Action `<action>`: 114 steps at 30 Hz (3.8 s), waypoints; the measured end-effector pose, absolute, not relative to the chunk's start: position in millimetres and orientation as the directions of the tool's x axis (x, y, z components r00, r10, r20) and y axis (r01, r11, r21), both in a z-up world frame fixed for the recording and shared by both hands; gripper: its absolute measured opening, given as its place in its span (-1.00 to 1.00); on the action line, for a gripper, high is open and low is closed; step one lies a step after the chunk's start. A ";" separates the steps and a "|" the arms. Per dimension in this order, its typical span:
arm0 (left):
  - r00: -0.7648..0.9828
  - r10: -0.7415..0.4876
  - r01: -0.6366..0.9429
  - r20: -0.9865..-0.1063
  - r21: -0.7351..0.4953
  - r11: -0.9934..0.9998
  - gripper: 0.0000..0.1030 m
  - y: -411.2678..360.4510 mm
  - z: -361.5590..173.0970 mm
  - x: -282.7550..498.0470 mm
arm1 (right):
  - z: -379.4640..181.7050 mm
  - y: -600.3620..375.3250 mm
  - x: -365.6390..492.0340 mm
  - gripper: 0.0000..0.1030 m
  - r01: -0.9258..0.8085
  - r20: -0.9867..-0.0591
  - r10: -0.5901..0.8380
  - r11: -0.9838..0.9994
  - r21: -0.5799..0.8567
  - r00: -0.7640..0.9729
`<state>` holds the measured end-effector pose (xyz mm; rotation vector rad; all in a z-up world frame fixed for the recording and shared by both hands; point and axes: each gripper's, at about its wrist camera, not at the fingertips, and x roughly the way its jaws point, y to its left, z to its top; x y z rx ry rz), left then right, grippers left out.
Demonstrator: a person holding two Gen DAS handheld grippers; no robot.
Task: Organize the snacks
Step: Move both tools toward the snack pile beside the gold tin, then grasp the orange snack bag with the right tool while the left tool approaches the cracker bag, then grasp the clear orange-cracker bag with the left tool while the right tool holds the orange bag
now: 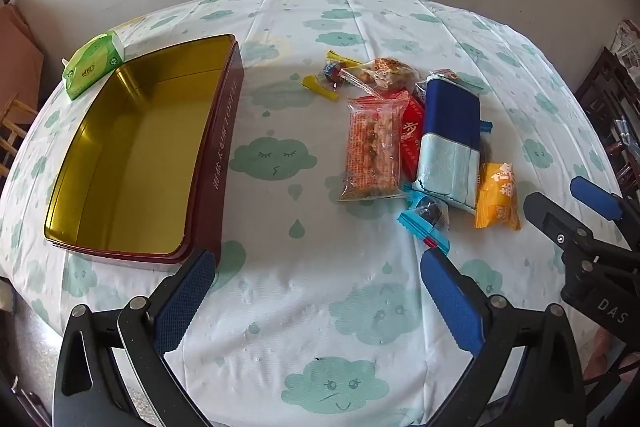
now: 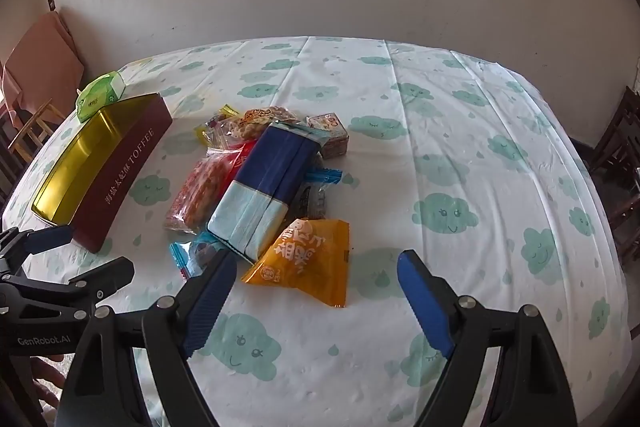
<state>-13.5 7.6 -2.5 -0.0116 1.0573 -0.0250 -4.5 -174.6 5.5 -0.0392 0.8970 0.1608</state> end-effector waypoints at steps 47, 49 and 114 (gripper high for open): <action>0.482 0.034 -0.030 -0.876 0.023 0.999 0.97 20.3 -4.8 -7.2 | 2.2 -167.4 -4.8 0.65 -0.167 -0.785 0.147 0.984 0.055 0.602; 0.483 0.037 -0.032 -0.875 0.024 0.999 0.97 20.5 -4.3 -7.2 | 1.8 -167.1 -4.9 0.65 -0.168 -0.785 0.148 0.984 0.056 0.602; 0.408 -0.082 0.108 -0.909 -0.041 0.993 0.24 -15.8 -42.7 85.5 | -42.1 -210.3 49.1 -0.17 -0.094 -0.777 0.117 0.993 0.074 0.619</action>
